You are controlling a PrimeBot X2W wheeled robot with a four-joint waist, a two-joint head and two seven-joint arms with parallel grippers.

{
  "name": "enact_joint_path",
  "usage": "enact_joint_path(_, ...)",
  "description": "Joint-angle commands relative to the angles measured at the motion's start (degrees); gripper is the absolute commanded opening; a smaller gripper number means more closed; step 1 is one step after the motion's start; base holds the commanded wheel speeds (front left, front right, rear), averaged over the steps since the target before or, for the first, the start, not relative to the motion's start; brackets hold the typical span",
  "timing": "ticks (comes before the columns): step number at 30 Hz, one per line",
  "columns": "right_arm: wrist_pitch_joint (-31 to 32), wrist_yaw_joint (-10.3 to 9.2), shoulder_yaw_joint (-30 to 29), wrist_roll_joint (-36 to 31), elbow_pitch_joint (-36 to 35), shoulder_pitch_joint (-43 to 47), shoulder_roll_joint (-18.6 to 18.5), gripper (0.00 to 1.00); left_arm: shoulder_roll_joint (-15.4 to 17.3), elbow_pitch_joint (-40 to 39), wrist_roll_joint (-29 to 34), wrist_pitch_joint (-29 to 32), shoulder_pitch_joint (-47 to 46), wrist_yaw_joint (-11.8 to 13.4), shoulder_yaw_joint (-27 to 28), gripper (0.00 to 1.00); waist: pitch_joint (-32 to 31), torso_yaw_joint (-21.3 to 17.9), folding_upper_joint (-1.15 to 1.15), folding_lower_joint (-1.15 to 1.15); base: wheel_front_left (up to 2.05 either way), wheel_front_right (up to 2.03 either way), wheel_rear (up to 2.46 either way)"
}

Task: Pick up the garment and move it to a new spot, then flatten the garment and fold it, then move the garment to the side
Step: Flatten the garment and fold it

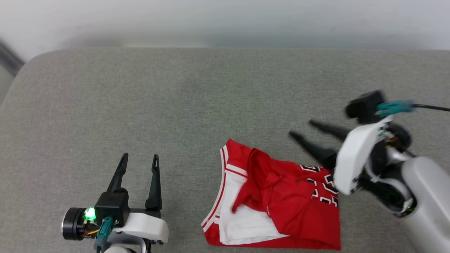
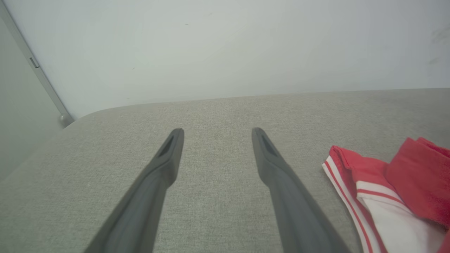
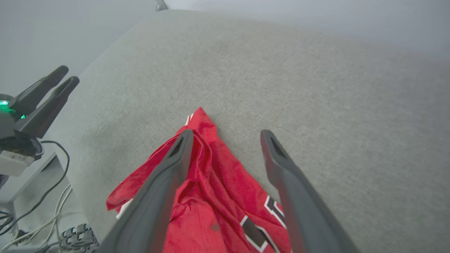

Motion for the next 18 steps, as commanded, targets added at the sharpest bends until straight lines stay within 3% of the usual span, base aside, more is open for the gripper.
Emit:
enact_joint_path(1, -3.2, -0.02, -2.0, -1.8, -0.7, 0.9, -0.6, 1.0, 0.1, -0.2, 0.4, -0.1, 0.8, -0.2, 0.2, 1.0, -1.0, -1.0, 0.0, 0.0, 0.0, 0.0, 0.0)
enact_joint_path(9, -24.5, -0.02, -19.6, -16.7, -1.8, 6.7, 5.5, 1.0, 0.3, -0.9, 0.3, -0.1, 3.0, -0.3, 1.5, 1.0, -2.9, -3.2, 0.0, 0.0, 0.0, 0.0, 0.0)
enact_joint_path(18, -40.4, -0.02, -26.2, -27.2, -2.5, 17.0, 11.5, 1.0, 0.3, -1.4, 0.3, -0.1, 4.5, -0.9, 2.2, 1.0, -4.1, -4.3, 0.0, 0.0, 0.0, 0.0, 0.0)
